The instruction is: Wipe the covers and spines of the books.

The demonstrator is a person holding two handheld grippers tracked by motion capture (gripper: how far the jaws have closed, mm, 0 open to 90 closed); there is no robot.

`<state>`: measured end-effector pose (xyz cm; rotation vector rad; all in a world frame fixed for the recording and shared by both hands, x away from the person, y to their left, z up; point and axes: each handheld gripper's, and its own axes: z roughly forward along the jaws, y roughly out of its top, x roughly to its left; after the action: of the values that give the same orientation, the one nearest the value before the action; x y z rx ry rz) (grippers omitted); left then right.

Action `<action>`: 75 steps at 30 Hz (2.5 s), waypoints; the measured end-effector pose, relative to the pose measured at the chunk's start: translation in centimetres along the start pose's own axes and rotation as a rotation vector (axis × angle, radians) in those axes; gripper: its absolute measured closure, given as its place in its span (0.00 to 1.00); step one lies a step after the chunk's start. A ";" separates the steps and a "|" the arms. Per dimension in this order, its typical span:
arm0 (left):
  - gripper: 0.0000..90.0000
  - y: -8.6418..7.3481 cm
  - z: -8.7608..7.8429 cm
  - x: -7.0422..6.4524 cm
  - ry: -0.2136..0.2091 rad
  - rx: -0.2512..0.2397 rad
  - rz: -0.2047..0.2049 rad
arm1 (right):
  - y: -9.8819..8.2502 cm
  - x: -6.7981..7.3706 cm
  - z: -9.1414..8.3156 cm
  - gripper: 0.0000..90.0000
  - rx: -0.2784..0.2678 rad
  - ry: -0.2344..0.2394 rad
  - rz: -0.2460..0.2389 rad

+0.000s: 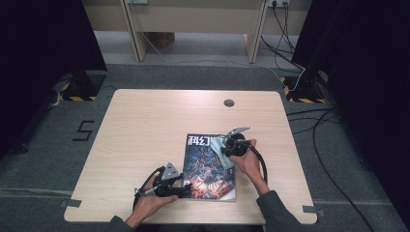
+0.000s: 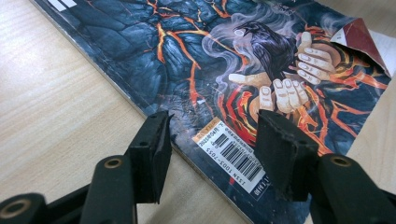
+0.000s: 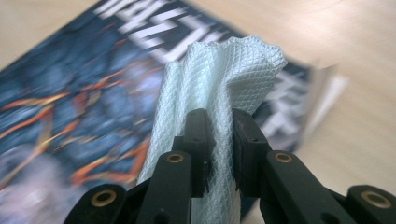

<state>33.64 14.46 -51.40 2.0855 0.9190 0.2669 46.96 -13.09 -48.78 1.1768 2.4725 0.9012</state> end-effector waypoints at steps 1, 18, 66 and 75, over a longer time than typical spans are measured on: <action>0.48 0.0 0.0 0.0 0.000 0.000 0.000 | 0.0 0.0 0.0 0.87 0.000 0.000 0.000; 0.38 -0.1 0.2 0.7 -0.014 -0.002 -0.026 | 0.6 -2.6 0.5 0.88 -0.018 -0.107 0.029; 0.33 -0.1 0.3 0.9 -0.016 -0.005 -0.017 | 1.6 3.7 2.1 0.87 -0.039 0.088 -0.088; 0.33 -0.2 0.3 0.9 -0.012 -0.008 -0.019 | 1.7 2.3 1.9 0.86 -0.026 -0.017 -0.096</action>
<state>34.30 14.95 -51.81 2.0683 0.9285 0.2475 47.43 -9.69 -49.07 1.0439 2.4727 0.8913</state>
